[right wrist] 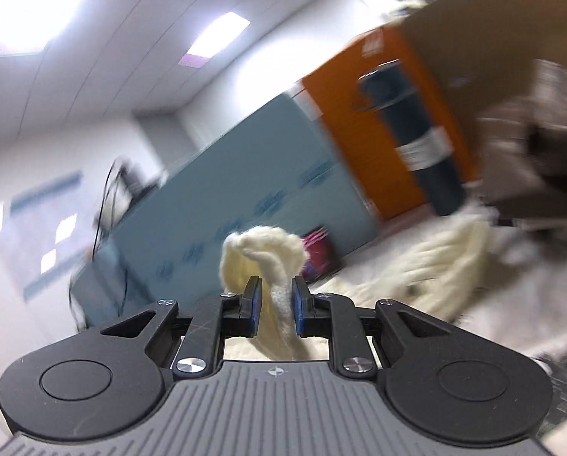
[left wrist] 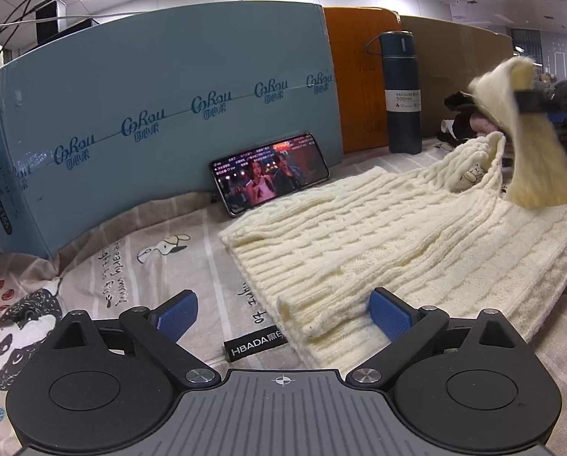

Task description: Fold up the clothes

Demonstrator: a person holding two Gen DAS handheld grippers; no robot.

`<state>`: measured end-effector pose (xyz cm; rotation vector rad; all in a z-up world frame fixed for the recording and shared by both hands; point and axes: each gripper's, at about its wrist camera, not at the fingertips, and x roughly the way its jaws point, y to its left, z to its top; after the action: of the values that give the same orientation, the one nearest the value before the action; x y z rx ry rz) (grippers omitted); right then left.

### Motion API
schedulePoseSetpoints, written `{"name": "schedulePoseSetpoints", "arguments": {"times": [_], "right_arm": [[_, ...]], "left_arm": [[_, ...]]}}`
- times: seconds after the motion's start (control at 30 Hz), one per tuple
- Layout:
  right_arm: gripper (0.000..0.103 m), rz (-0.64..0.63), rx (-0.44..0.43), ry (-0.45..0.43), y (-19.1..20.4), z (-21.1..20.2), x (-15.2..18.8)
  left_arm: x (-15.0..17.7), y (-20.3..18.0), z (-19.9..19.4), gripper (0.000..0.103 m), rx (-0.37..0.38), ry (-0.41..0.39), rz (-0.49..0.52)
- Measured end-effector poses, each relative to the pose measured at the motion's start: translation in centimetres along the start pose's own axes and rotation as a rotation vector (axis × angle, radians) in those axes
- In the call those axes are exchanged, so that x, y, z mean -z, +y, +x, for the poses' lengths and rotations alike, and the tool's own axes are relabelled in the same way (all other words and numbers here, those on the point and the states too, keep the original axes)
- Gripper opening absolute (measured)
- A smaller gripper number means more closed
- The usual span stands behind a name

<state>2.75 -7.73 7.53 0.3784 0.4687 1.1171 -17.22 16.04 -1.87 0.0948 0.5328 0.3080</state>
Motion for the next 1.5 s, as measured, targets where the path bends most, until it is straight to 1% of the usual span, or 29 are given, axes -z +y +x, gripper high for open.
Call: {"name": "schedulePoseSetpoints", "arguments": {"times": [0.07, 0.13, 0.17, 0.27, 0.3, 0.33, 0.37, 0.4, 0.47, 0.5, 0.57, 0.6, 0.67, 0.77, 0.8, 0.9, 0.97, 1.03, 1.13, 1.27, 1.33, 1.37, 1.43, 1.5], "right_arm": [[0.017, -0.097, -0.019, 0.061, 1.8, 1.6, 0.9], [0.022, -0.179, -0.01, 0.113, 3.1, 2.7, 2.3], [0.036, -0.215, -0.003, 0.137, 3.7, 3.2, 2.9], [0.053, -0.313, 0.009, 0.197, 5.0, 4.1, 4.8], [0.057, -0.341, 0.012, 0.207, 5.3, 4.2, 5.3], [0.065, -0.366, 0.022, 0.207, 5.5, 4.1, 5.7], [0.072, -0.374, 0.024, 0.198, 5.6, 3.9, 5.8], [0.074, -0.363, 0.013, 0.186, 5.6, 3.7, 5.7], [0.083, -0.337, -0.01, 0.161, 5.4, 3.2, 5.5], [0.085, -0.313, -0.027, 0.143, 5.2, 2.8, 5.2], [0.087, -0.258, -0.06, 0.108, 4.7, 2.0, 4.6], [0.087, -0.226, -0.078, 0.093, 4.4, 1.5, 4.3], [0.092, -0.18, -0.099, 0.074, 3.8, 0.9, 3.9], [0.095, -0.196, -0.059, 0.097, 4.1, 1.3, 3.9], [0.095, -0.215, -0.034, 0.108, 4.3, 1.5, 4.1], [0.095, -0.348, 0.106, 0.163, 5.5, 2.7, 5.2], [0.095, -0.393, 0.135, 0.194, 5.8, 3.2, 5.9], [0.096, -0.404, 0.131, 0.191, 5.8, 3.1, 6.0], [0.098, -0.431, 0.132, 0.185, 5.9, 2.6, 6.2], [0.097, -0.565, 0.19, 0.179, 6.8, 2.0, 7.4], [0.097, -0.591, 0.217, 0.185, 6.8, 1.6, 7.7], [0.098, -0.584, 0.2, 0.187, 6.7, 1.3, 7.6], [0.098, -0.55, 0.119, 0.193, 6.3, 0.2, 7.1], [0.099, -0.515, 0.062, 0.179, 5.9, -0.8, 6.6]], "left_arm": [[0.0, 0.2, 0.0, 0.099, 0.007, 0.002, -0.011], [0.0, 0.4, 0.1, 0.099, 0.016, 0.004, -0.026], [0.1, 0.5, 0.1, 0.099, 0.02, 0.005, -0.033], [0.0, 0.7, 0.0, 0.099, 0.02, -0.005, -0.054], [-0.1, 0.9, -0.3, 0.099, 0.011, -0.02, -0.069], [-0.2, 1.0, -0.5, 0.099, 0.002, -0.034, -0.084], [-0.3, 1.1, -0.8, 0.099, -0.011, -0.051, -0.099], [-0.5, 1.2, -1.2, 0.099, -0.037, -0.077, -0.114], [-1.1, 1.1, -2.3, 0.099, -0.062, -0.146, -0.132], [-1.3, 1.0, -2.8, 0.099, -0.072, -0.179, -0.141], [-2.1, 0.3, -3.9, 0.099, -0.068, -0.24, -0.154], [-2.6, -0.1, -4.3, 0.099, -0.06, -0.268, -0.163], [-3.6, -0.9, -5.0, 0.1, -0.031, -0.315, -0.177], [-4.7, -2.0, -5.7, 0.1, 0.032, -0.36, -0.191], [-4.9, -2.3, -5.9, 0.1, 0.047, -0.36, -0.192], [-5.0, -3.1, -5.9, 0.1, 0.093, -0.338, -0.174], [-4.7, -3.6, -5.7, 0.1, 0.168, -0.315, -0.143], [-4.5, -4.2, -5.0, 0.103, 0.27, -0.26, -0.098], [-3.8, -4.6, -3.5, 0.103, 0.271, -0.194, -0.059], [-2.8, -5.1, -1.6, 0.103, 0.27, -0.108, -0.011], [-2.4, -4.8, -1.1, 0.103, 0.225, -0.08, -0.016], [-2.2, -4.6, -1.0, 0.103, 0.195, -0.068, -0.016], [-1.8, -4.4, -0.8, 0.103, 0.145, -0.048, -0.017], [-1.9, -4.0, -1.4, 0.103, 0.174, -0.067, -0.034]]}}
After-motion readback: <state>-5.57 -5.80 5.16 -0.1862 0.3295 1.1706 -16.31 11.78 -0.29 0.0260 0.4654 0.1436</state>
